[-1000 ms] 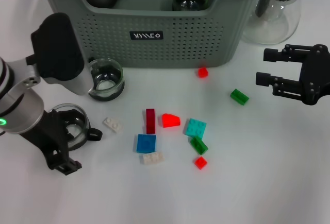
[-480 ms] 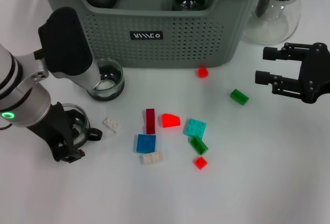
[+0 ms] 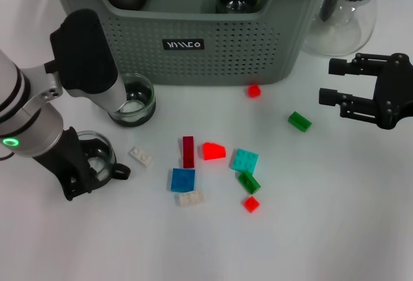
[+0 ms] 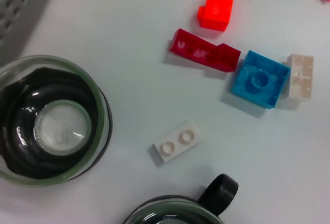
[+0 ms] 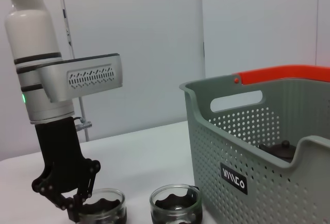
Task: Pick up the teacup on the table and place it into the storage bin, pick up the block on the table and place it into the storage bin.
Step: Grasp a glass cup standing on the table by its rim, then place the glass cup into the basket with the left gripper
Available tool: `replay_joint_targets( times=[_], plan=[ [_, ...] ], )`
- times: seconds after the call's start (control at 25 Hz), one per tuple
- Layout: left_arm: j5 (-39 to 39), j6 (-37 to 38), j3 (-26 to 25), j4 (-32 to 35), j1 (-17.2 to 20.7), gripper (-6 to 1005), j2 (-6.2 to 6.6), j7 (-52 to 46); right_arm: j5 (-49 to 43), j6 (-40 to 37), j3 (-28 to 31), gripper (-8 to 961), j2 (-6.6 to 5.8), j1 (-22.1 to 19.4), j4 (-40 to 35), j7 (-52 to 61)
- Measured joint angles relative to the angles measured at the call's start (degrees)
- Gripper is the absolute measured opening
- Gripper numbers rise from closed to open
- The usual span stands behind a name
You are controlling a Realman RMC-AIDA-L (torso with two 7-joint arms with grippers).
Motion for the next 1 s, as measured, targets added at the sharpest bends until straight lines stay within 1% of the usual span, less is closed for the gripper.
replay_joint_targets(
  times=[0.16,0.24,0.36,0.4,0.44,0.48,0.52,0.6,0.64,0.72,0.8,0.84,0.92,1.0],
  plan=[
    [-0.7,0.3,-0.7,0.0,-0.2,109,0.01,0.3,0.0,0.0,0.0,592,0.00,-0.2,0.0,0.0],
    [-1.6,1.0,-1.9,0.2,-0.4,38,0.05,0.8,0.0,0.0,0.0,593,0.00,-0.3,0.0,0.0],
    [-4.6,3.2,-6.6,0.3,-1.2,37,0.09,2.7,0.0,0.0,0.0,593,0.00,-0.5,0.0,0.0],
    [-4.6,3.2,-6.6,0.3,-1.2,37,0.09,2.7,0.0,0.0,0.0,593,0.00,-0.6,0.0,0.0],
    [-7.3,4.8,-10.6,-0.1,-1.8,37,0.11,4.5,0.0,0.0,0.0,593,0.00,-0.6,0.1,0.0],
    [-11.3,6.7,-17.4,-1.9,-3.2,37,0.16,7.0,0.0,0.0,0.0,593,0.00,-0.6,0.1,0.0],
    [-12.2,7.1,-19.3,-2.8,-3.6,38,0.21,7.6,0.0,0.0,0.0,593,0.00,-0.7,0.1,0.1],
    [-16.6,9.7,-28.9,-8.1,-6.0,38,0.65,10.9,0.0,0.0,0.0,593,0.00,-0.7,0.0,0.1],
    [-17.5,10.4,-30.8,-9.5,-6.5,38,0.85,11.6,0.0,-0.1,0.0,593,0.00,-0.7,0.1,0.1],
    [-21.4,13.2,-37.9,-15.4,-8.2,37,1.89,14.3,0.0,-0.1,0.0,592,0.00,-0.8,0.1,0.1],
    [-25.9,15.1,-42.5,-20.9,-9.0,37,3.29,15.9,-0.2,-0.2,0.0,592,0.00,-0.8,0.1,0.2],
    [-30.0,15.7,-44.4,-25.2,-9.3,37,4.59,16.3,-0.3,-0.2,0.0,592,0.00,-0.8,0.1,0.2],
    [-38.1,16.1,-45.9,-32.5,-9.3,37,6.92,15.8,-0.5,-0.2,0.0,592,0.00,-0.8,0.1,0.2],
    [-50.7,16.2,-46.5,-41.6,-9.6,37,9.87,14.2,-0.5,-0.1,0.0,592,0.00,-0.8,0.1,0.2]
  ],
)
